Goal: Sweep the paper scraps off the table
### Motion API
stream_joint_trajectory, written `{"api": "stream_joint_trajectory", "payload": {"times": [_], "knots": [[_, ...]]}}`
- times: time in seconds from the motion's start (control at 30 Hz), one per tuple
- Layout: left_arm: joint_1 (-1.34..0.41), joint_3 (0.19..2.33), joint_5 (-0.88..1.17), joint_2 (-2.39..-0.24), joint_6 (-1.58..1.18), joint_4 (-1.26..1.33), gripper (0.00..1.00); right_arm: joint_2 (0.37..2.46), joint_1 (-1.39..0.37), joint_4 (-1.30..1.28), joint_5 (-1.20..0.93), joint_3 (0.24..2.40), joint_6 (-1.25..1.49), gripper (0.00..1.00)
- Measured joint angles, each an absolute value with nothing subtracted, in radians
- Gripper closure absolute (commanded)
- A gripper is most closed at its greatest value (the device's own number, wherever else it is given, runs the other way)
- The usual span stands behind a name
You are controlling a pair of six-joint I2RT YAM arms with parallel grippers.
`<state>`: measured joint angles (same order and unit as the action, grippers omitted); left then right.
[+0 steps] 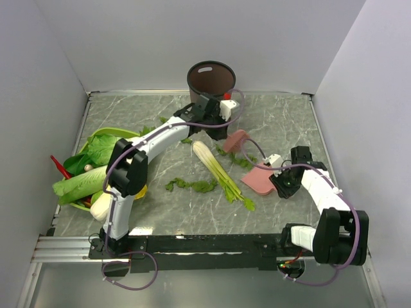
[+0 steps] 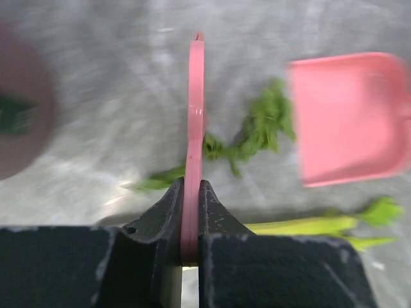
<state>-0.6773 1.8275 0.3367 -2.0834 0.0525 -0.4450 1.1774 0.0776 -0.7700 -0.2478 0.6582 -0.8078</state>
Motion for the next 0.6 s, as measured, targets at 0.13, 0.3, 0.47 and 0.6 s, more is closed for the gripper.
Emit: {"api": "stream_joint_trajectory", "payload": {"times": [0.13,0.3,0.47,0.6], "knots": [[-0.711,1.828,0.476,-2.091,-0.01,-0.423,0.99,1.216,0.059,-0.77,-0.245,0.694,-0.803,0.87],[-0.727,1.822,0.675,-2.091,-0.114,-0.378,0.99,1.254,0.048,-0.761,-0.245,0.724,-0.789,0.87],[-0.689,1.802,0.706,-2.086,-0.175,-0.358,0.99,1.254,0.046,-0.76,-0.248,0.726,-0.775,0.87],[-0.638,1.794,0.645,-2.054,-0.183,-0.376,0.99,1.234,0.045,-0.754,-0.248,0.715,-0.775,0.87]]}}
